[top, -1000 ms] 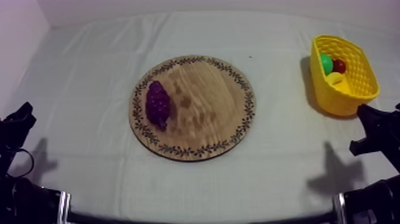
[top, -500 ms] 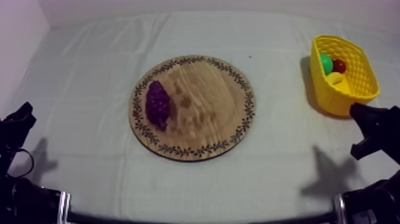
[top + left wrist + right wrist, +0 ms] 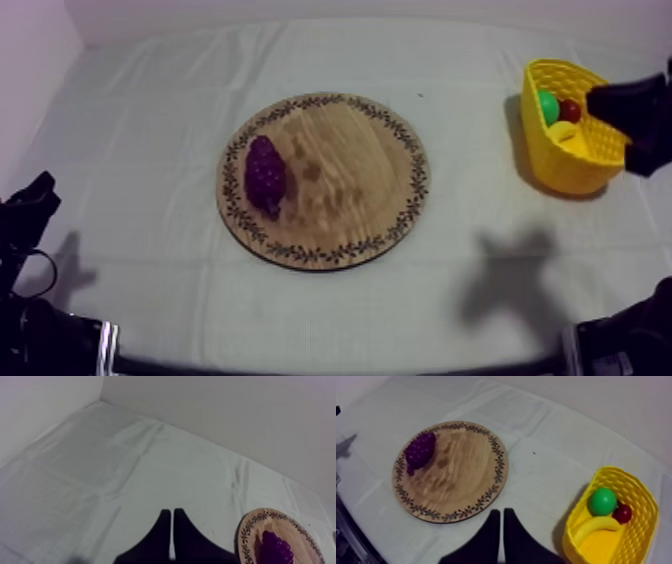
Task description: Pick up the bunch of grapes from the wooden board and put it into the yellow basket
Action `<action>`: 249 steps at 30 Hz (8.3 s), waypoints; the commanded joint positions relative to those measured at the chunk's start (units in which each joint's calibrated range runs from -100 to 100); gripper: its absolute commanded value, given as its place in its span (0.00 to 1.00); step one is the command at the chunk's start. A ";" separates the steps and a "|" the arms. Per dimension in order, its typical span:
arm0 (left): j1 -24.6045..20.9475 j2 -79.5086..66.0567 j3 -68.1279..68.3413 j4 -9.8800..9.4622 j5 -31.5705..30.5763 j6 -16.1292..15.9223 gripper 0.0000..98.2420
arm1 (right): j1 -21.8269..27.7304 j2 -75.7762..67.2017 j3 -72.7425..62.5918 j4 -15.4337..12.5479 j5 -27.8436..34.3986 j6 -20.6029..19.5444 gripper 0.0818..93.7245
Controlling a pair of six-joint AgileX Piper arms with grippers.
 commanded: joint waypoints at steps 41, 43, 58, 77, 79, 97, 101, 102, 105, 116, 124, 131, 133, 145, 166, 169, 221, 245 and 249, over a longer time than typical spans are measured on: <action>0.02 0.02 -0.04 0.01 -0.01 0.00 0.00 | -12.84 76.54 -73.84 -1.50 33.95 -19.63 0.02; 0.02 0.02 -0.04 0.01 -0.01 0.00 0.00 | -12.92 78.70 -75.62 -1.51 34.02 -20.14 0.02; 0.02 0.02 -0.04 0.01 -0.01 0.00 0.00 | -12.28 83.33 -79.80 -4.64 34.16 -18.82 0.58; 0.02 0.02 -0.04 0.01 -0.01 0.00 0.00 | -12.05 95.95 -83.28 -7.93 33.88 -20.57 0.70; 0.02 0.02 -0.04 0.01 -0.01 0.00 0.00 | -12.07 98.18 -84.76 -8.03 33.78 -20.71 0.70; 0.02 0.02 -0.04 0.01 -0.01 0.00 0.00 | -13.35 112.25 -94.32 -8.81 33.44 -21.82 0.69; 0.02 0.02 -0.04 0.01 -0.01 0.00 0.00 | -13.44 114.97 -96.48 -8.56 33.50 -22.17 0.67; 0.02 0.02 -0.04 0.01 -0.01 0.00 0.00 | -13.41 115.66 -97.00 -8.50 33.51 -22.25 0.67; 0.02 0.02 -0.04 0.01 -0.01 0.00 0.00 | -13.28 117.51 -98.63 -8.28 33.44 -22.37 0.65; 0.02 0.02 -0.04 0.01 -0.01 0.00 0.00 | -12.49 121.17 -104.48 -7.41 33.20 -21.04 0.37; 0.02 0.02 -0.04 0.01 -0.01 0.00 0.00 | -12.62 118.71 -100.97 -7.37 32.72 -20.31 0.31; 0.02 0.02 -0.04 0.01 -0.01 0.00 0.00 | -12.66 110.30 -96.62 -8.05 32.86 -19.41 0.32; 0.02 0.02 -0.04 0.01 -0.01 0.00 0.00 | -12.62 107.30 -95.33 -8.27 33.01 -19.13 0.32; 0.02 0.02 -0.04 0.01 -0.01 0.00 0.00 | -12.17 89.30 -86.11 -8.34 33.65 -17.37 0.32; 0.02 0.02 -0.04 0.01 -0.01 0.00 0.00 | 5.48 70.10 -59.39 -6.06 31.70 -10.93 0.34; 0.02 0.02 -0.04 0.01 -0.01 0.00 0.00 | 9.37 68.41 -55.84 -5.11 30.61 -9.61 0.34; 0.02 0.02 -0.04 0.01 -0.01 0.00 0.00 | 27.53 62.66 -33.86 -2.84 13.56 -1.86 0.47; 0.02 0.02 -0.04 0.01 -0.01 0.00 0.00 | 31.14 9.08 17.49 -15.22 -16.84 14.13 0.01; 0.02 0.02 -0.04 0.01 -0.01 0.00 0.00 | 31.26 -1.08 25.31 -17.92 -19.00 17.74 0.01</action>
